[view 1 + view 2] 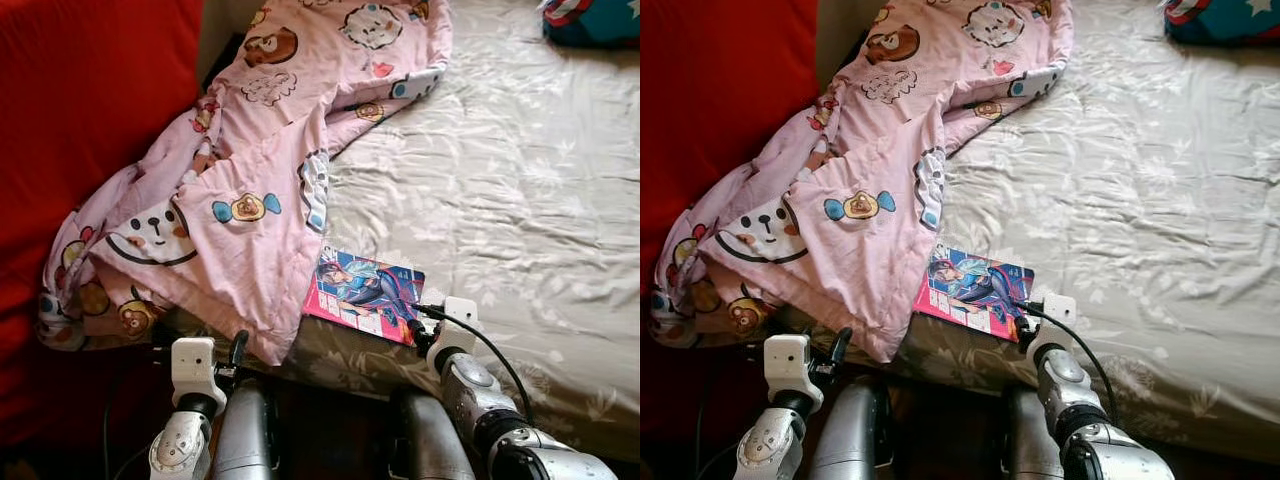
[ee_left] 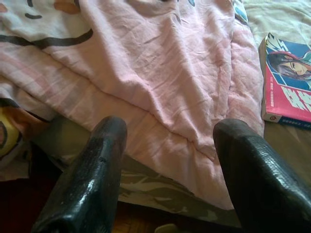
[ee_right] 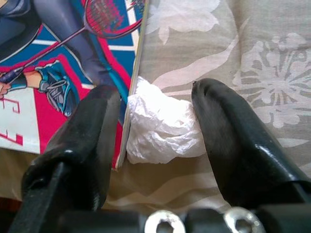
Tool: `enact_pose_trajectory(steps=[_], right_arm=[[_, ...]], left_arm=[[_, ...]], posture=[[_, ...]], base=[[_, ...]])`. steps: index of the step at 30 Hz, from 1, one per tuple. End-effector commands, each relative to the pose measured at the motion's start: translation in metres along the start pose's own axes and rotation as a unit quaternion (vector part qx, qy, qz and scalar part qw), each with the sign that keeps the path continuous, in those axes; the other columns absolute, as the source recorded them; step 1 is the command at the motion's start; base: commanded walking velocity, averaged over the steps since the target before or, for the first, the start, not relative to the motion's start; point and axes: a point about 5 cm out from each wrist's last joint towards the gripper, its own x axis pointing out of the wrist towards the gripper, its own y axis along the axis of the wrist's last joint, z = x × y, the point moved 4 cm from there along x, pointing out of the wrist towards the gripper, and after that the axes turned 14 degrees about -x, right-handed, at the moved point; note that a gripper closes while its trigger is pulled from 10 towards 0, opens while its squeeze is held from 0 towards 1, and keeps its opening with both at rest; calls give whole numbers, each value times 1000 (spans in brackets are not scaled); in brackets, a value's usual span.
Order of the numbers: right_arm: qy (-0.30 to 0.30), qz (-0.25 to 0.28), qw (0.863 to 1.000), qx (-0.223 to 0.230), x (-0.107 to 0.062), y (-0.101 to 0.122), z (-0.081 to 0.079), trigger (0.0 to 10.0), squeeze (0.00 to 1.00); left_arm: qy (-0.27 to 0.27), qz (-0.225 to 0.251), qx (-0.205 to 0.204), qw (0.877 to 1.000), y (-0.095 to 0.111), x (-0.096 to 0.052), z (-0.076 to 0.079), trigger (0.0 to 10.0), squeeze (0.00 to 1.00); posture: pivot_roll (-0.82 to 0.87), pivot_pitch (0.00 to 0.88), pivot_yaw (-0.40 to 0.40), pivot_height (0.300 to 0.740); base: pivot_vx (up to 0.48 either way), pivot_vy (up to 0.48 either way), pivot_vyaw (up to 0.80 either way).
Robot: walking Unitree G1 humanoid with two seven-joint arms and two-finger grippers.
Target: Clean up the room
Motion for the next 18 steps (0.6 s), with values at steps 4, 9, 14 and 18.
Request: enact_pose_trajectory(steps=[4, 9, 14, 18], right_arm=[[-8, -24, 1000, 8, -2, -12, 1, 10000, 0], [-16, -23, 999, 20, -3, -16, 5, 10000, 0], [-21, -28, 999, 30, -4, -21, 7, 10000, 0], [-14, -28, 999, 39, -5, -23, 4, 78, 0]], left_arm=[[-1, -23, 2, 1000, -9, -8, -3, 10000, 0], [-4, -28, 4, 1000, -10, -8, 0, 10000, 0], [-7, -31, 5, 999, -11, -7, 3, 10000, 0], [-8, -33, 5, 999, -12, -6, 4, 10000, 0]], posture=[[103, 293, 64, 595], [97, 295, 64, 595], [89, 294, 62, 595], [86, 291, 58, 595]], base=[[0, 0, 0], [0, 0, 0], [0, 0, 0], [0, 0, 0]])
